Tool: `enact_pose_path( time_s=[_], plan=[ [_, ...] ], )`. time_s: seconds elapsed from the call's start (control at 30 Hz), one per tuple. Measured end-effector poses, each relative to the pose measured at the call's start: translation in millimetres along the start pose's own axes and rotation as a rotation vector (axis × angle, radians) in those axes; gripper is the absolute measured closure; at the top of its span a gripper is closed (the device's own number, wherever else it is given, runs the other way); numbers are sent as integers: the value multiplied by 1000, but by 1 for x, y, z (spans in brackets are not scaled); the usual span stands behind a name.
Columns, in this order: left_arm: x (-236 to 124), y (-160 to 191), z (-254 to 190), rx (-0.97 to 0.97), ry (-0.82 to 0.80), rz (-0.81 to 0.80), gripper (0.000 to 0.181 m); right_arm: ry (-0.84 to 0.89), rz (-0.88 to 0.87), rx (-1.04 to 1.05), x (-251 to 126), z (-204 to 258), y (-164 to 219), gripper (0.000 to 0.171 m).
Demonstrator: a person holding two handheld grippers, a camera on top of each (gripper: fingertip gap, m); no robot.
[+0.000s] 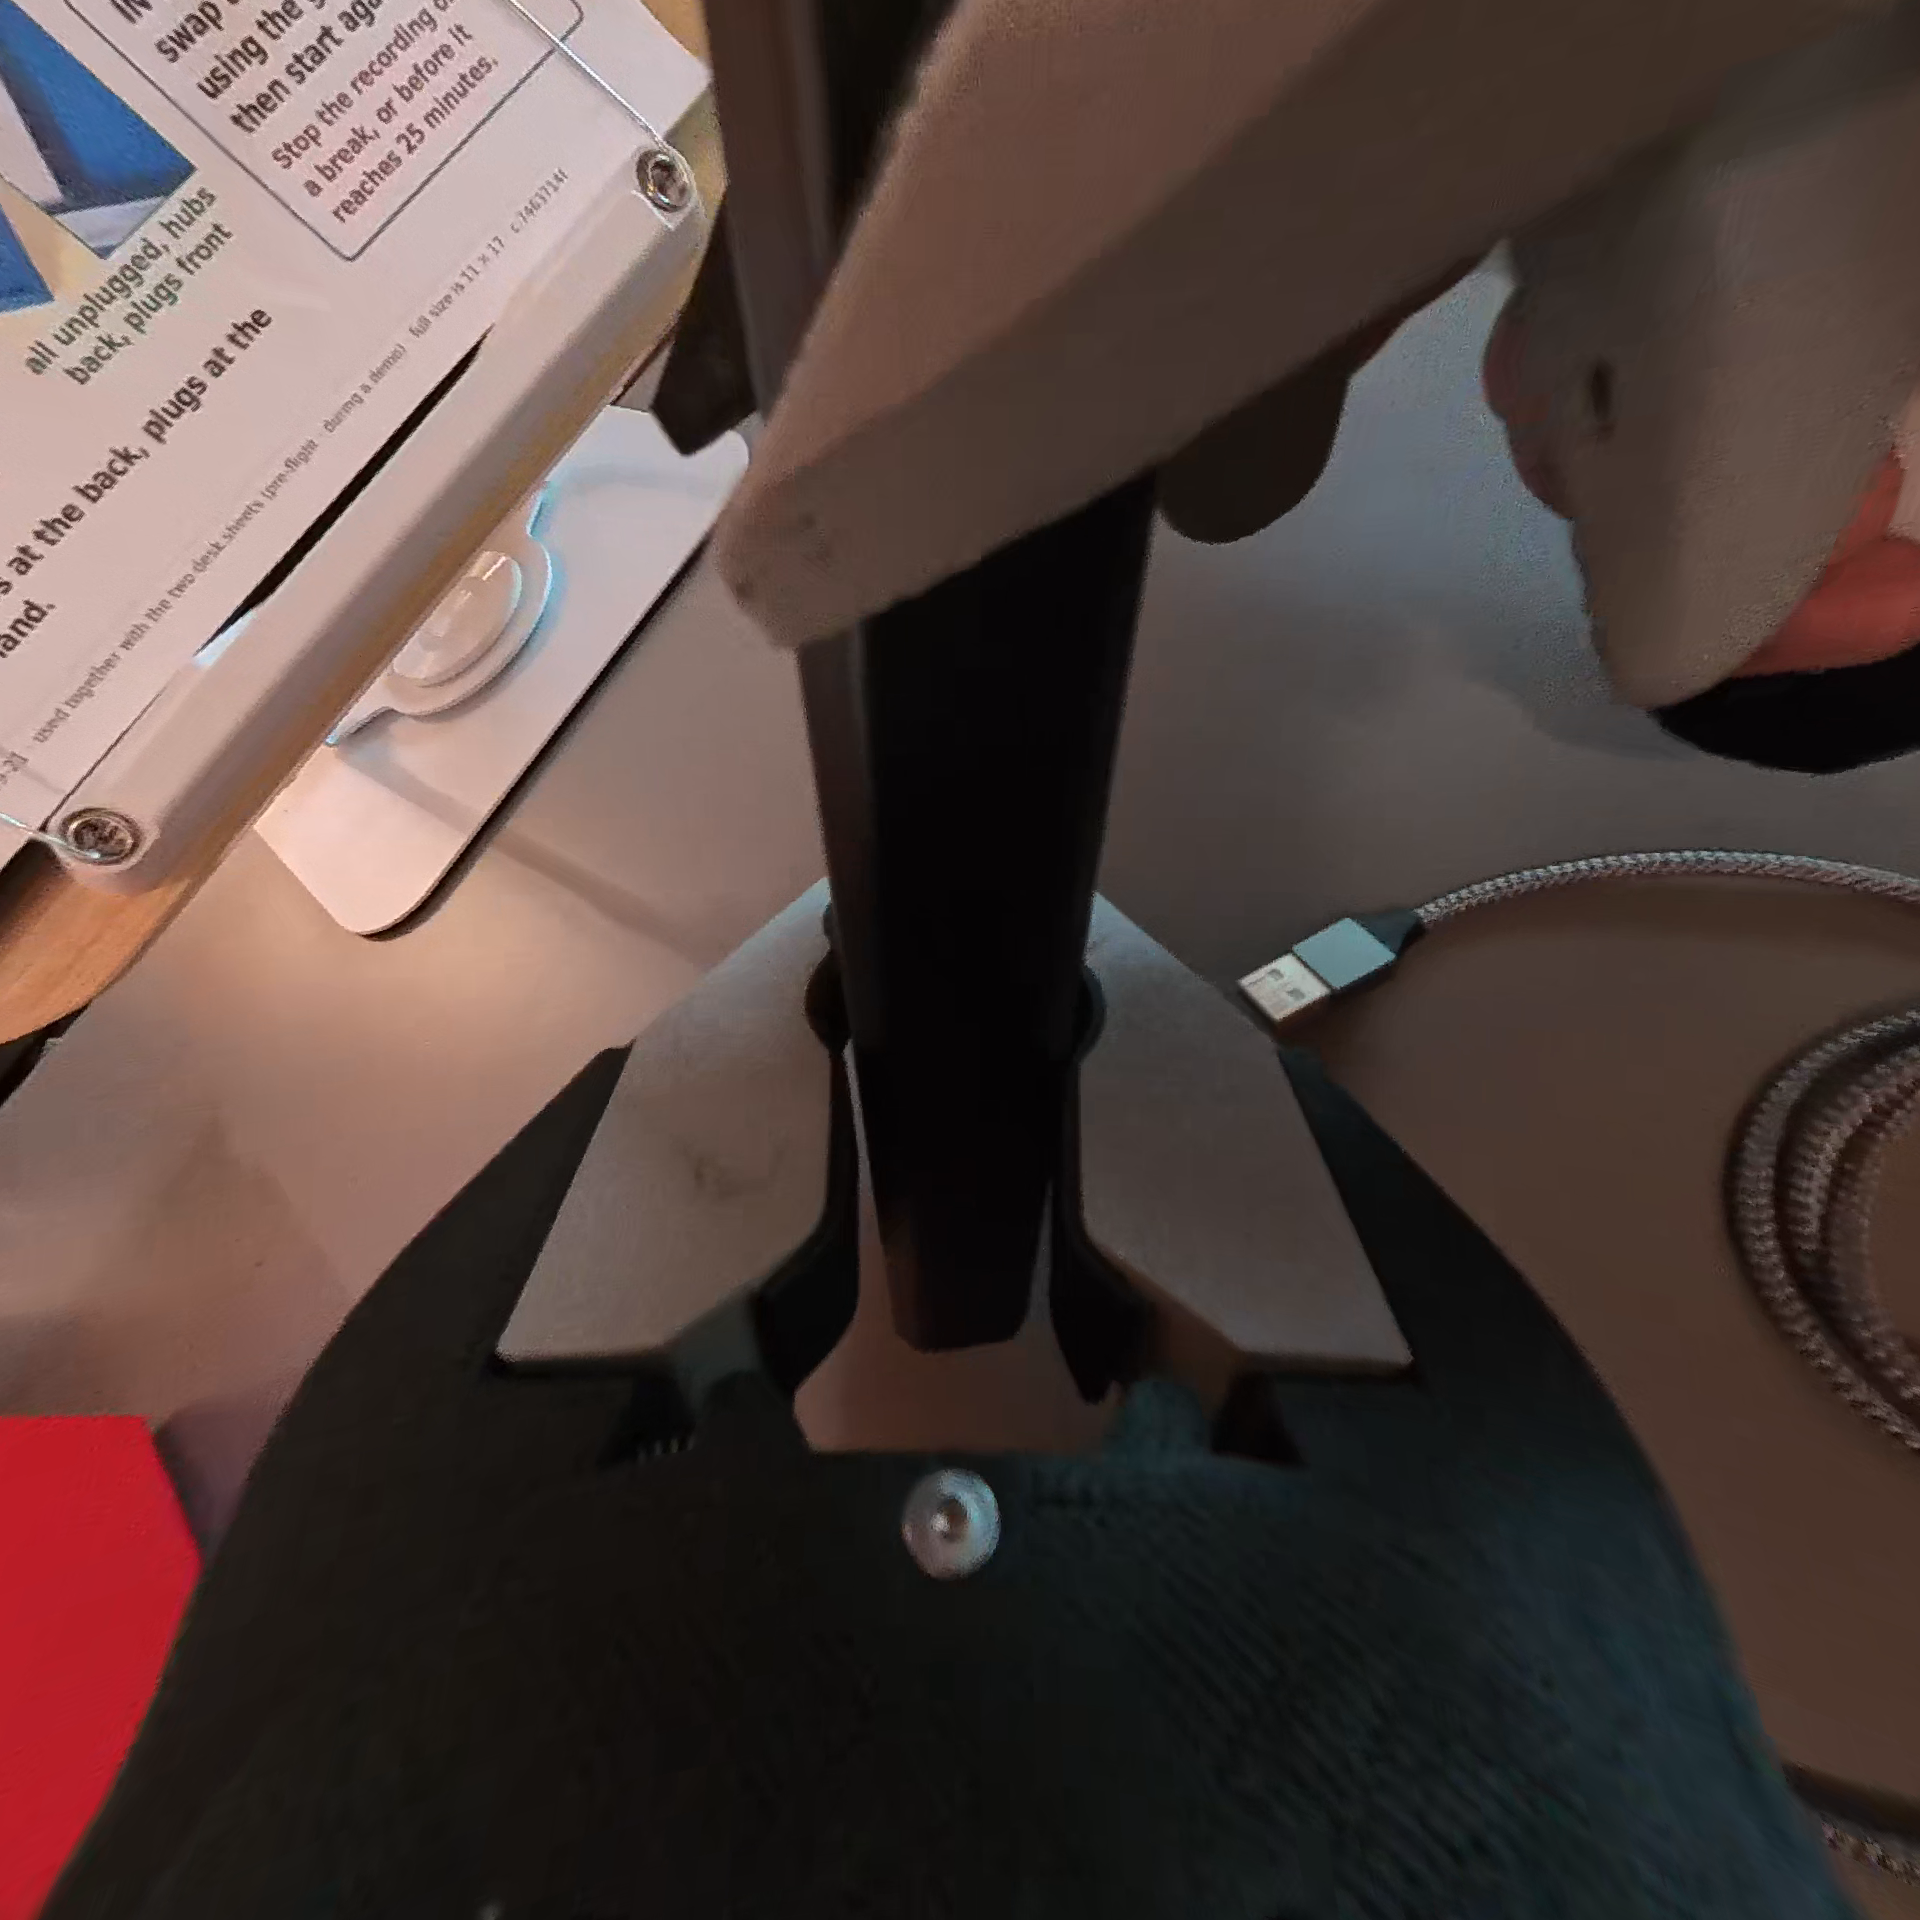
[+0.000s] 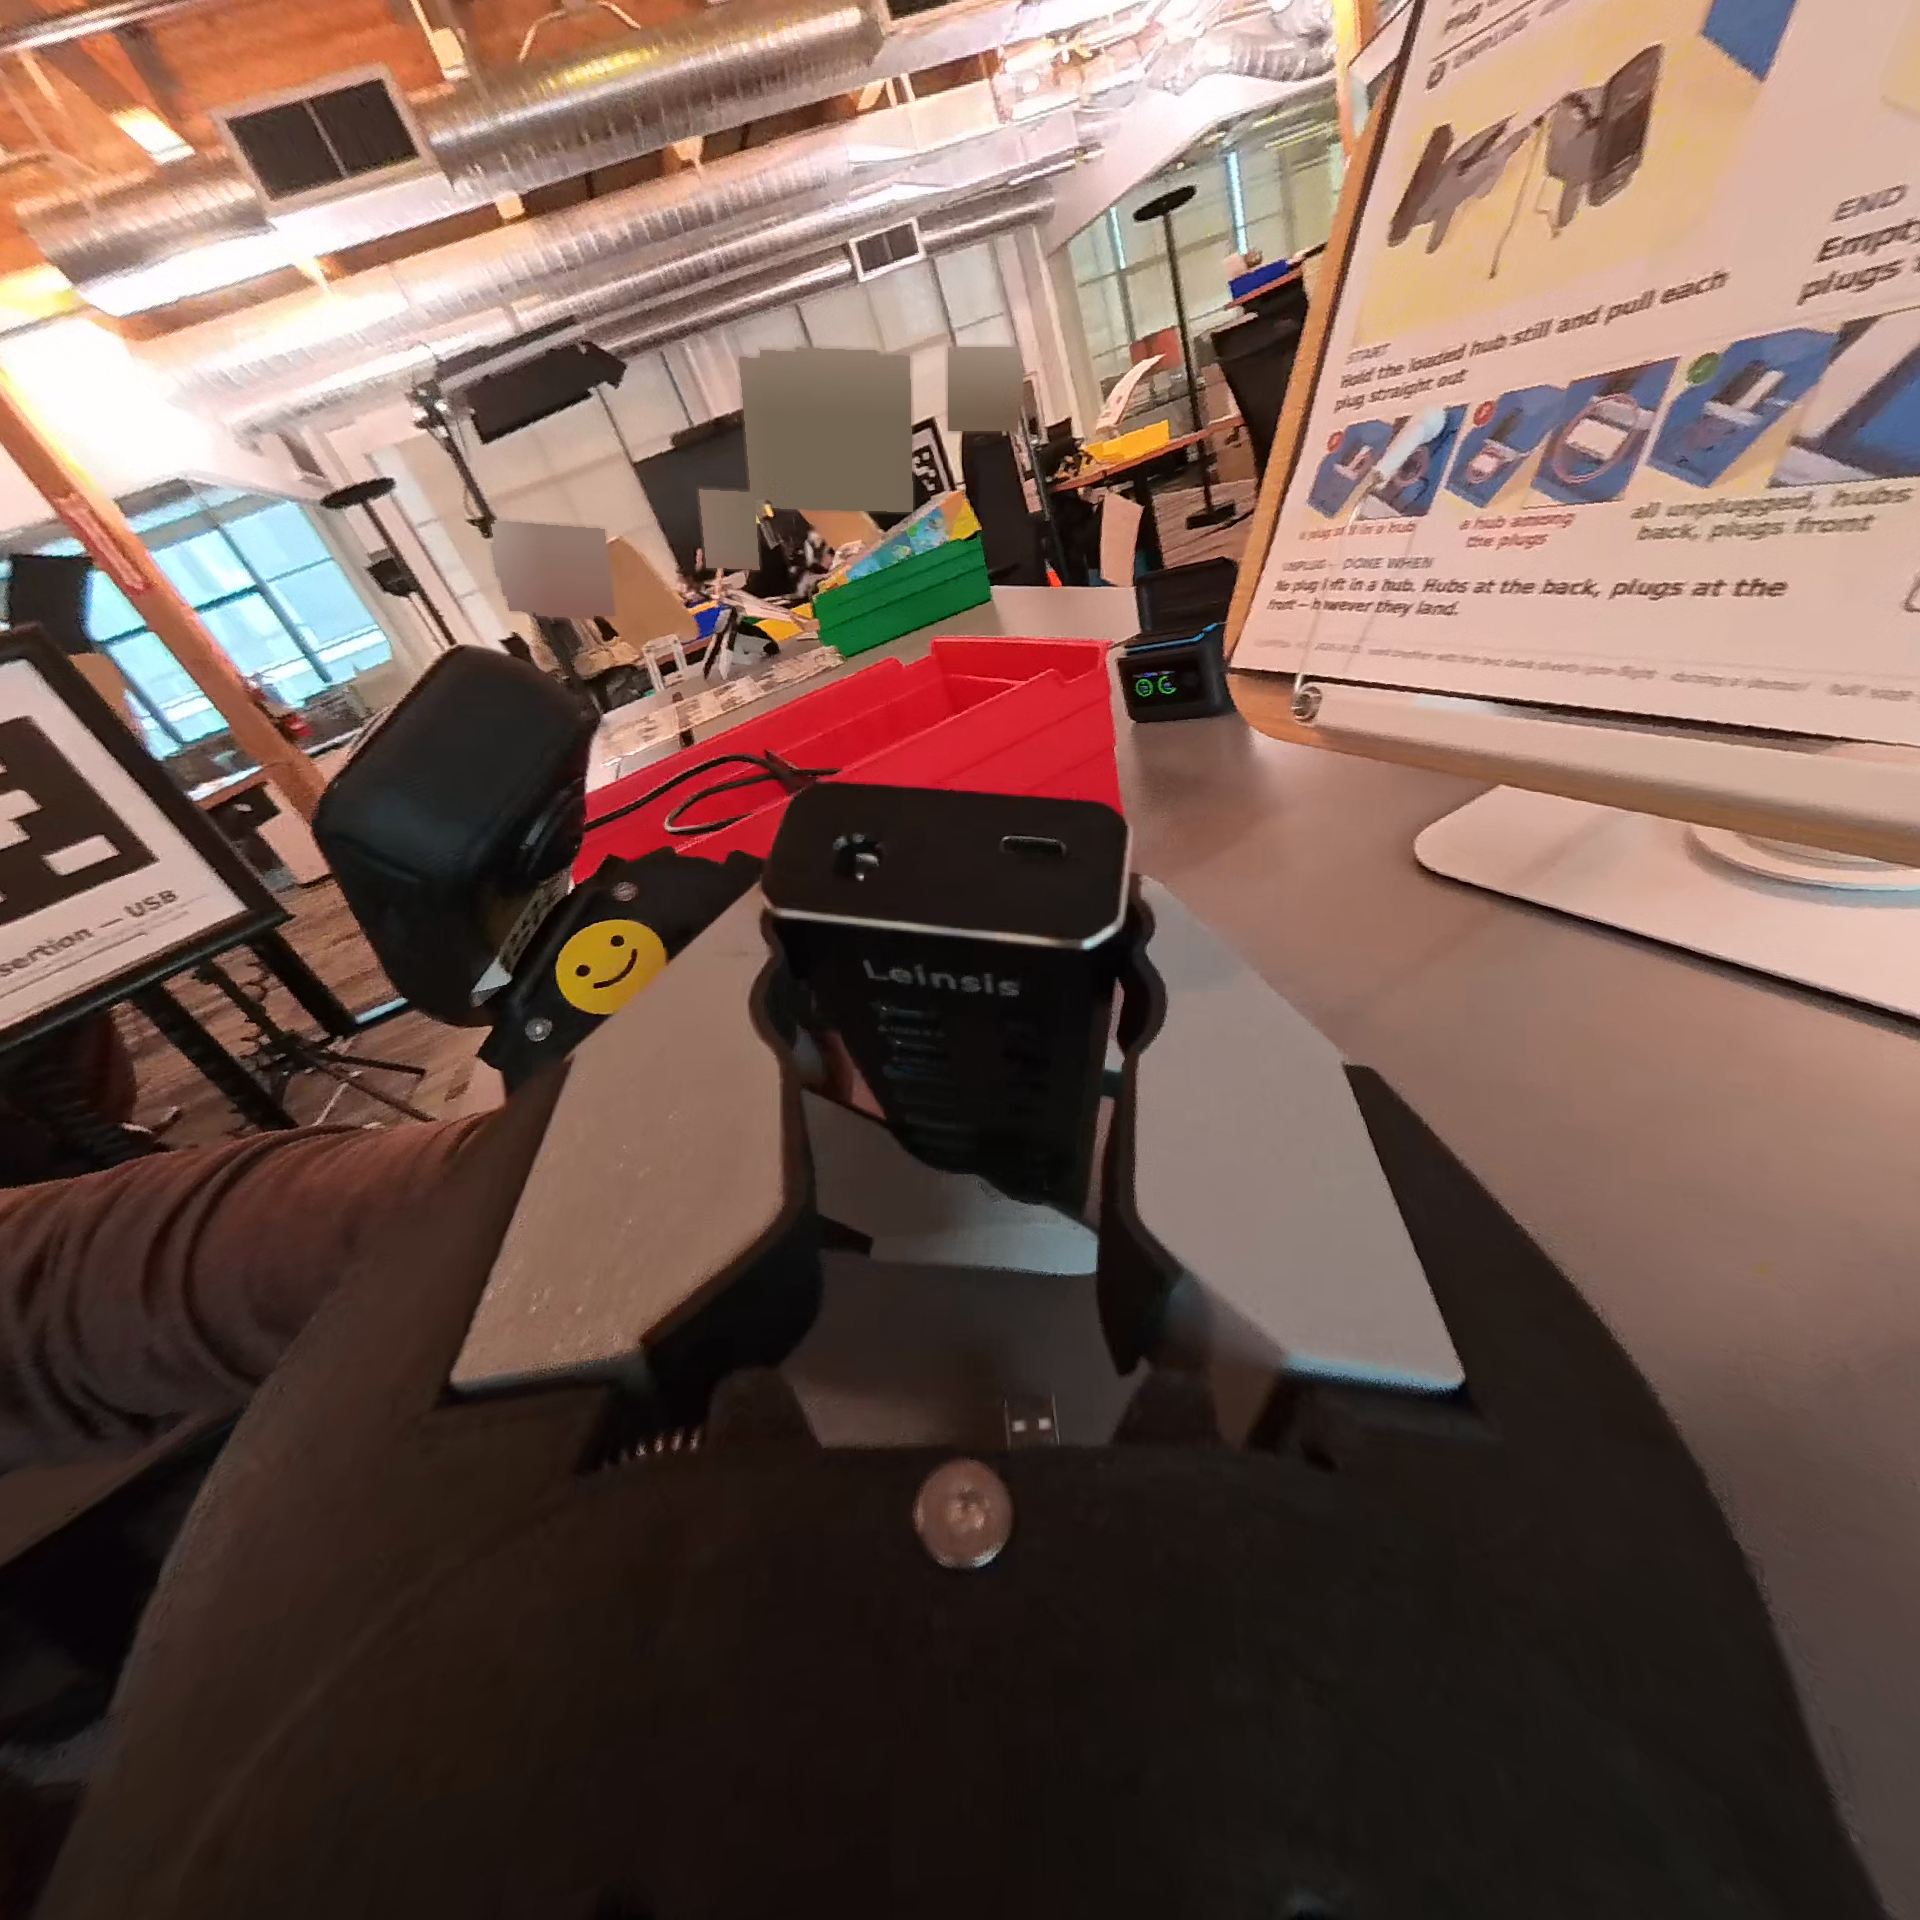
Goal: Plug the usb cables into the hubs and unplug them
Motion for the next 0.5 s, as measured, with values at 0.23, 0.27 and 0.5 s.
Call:
enact_pose_path(
  time_s=[0.23, 0.27, 0.5],
  plan=[
    [-2, -1, 0, -16, 24, -30, 140, -127, -7, -44, 7, 15, -1, 105],
    [-2, -1, 0, -19, 27, -29, 140, -147, -8, -48, 9, 19, 0, 105],
    [-7, 2, 13, -148, 88, -61, 142, -121, -74, -21, -10, 9, -11, 118]
  ],
)
Point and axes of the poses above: each gripper's, where its closed fingertips meet, x out along the fingers, y out of its underside, z = x × y across the jaws, the point moved 10 cm from there along -x, back along the fingers, and after that the axes turned 4 degrees about -y, right-handed, at the moved point
